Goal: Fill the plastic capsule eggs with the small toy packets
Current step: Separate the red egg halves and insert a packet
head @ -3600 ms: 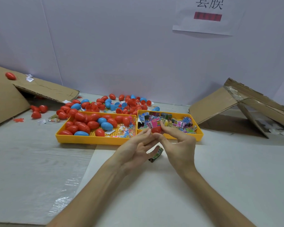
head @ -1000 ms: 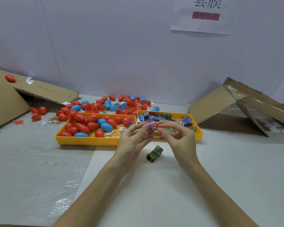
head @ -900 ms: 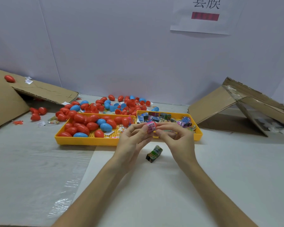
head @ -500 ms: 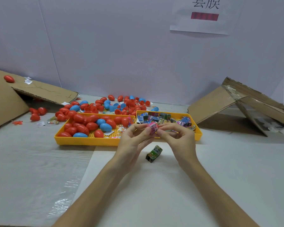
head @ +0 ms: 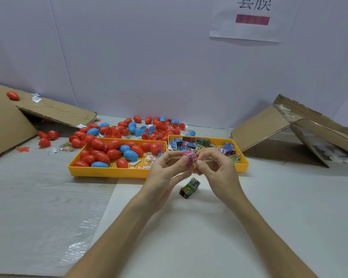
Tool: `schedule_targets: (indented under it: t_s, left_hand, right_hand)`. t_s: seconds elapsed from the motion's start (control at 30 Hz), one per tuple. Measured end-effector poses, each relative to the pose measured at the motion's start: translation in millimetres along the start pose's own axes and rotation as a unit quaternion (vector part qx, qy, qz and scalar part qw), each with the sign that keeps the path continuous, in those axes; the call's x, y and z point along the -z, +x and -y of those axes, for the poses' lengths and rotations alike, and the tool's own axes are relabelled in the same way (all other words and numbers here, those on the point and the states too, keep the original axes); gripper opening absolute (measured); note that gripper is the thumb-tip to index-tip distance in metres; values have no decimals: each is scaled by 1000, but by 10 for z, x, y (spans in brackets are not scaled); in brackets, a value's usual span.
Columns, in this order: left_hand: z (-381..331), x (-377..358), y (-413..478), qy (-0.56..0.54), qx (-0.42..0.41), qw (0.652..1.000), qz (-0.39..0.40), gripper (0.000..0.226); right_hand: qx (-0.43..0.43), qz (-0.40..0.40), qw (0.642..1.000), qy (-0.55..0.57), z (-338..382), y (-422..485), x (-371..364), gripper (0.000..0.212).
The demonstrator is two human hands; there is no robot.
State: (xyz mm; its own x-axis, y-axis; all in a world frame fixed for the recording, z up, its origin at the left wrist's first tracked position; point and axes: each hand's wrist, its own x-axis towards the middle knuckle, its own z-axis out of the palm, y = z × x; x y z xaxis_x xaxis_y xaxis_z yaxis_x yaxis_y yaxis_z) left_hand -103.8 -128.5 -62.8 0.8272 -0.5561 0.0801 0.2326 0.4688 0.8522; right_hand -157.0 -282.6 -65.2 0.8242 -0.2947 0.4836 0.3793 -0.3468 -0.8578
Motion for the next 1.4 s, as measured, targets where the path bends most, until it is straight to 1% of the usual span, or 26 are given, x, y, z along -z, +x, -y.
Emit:
schedule_targets:
  t_s: [0.07, 0.13, 0.23, 0.4, 0.83, 0.9, 0.97, 1.03, 1.13, 1.23, 1.33, 1.4]
  left_hand:
    - [3, -4, -3, 18, 2, 1000, -5, 43]
    - [14, -10, -5, 22, 2, 1000, -9, 44]
    - [19, -16, -8, 24, -3, 1000, -8, 41]
    - [13, -24, -2, 36, -8, 999, 1, 37]
    - [-2, -25, -11, 20, -13, 999, 23, 35]
    - [-10, -20, -7, -6, -9, 1000, 23, 37]
    - [-21, -11, -8, -34, -3, 999, 24, 38]
    - [-23, -10, -7, -35, 4, 999, 24, 38]
    - [-2, -8, -5, -5, 13, 1000, 19, 36]
    - [3, -16, -6, 19, 21, 1000, 13, 38]
    - [9, -26, -10, 40, 27, 999, 17, 37]
    - [22, -23, -7, 43, 25, 999, 15, 36]
  right_hand:
    - [10, -2, 1000, -19, -9, -5, -1, 28]
    - [20, -5, 999, -29, -9, -14, -11, 23]
    - [37, -13, 998, -45, -2, -18, -25, 13]
    - [40, -13, 997, -57, 1, -23, -29, 12]
    - [-6, 16, 999, 39, -5, 4, 1, 7]
    - [3, -3, 999, 40, 8, 18, 41, 8]
    - [15, -28, 999, 44, 24, 30, 98, 5]
    - [22, -30, 999, 37, 41, 27, 130, 18]
    - [33, -2, 999, 4, 59, -9, 76, 33]
    - [43, -2, 999, -7, 58, -28, 2, 29]
    - [29, -7, 999, 17, 71, -37, 5, 24]
    - [26, 1, 999, 29, 93, -35, 14, 25]
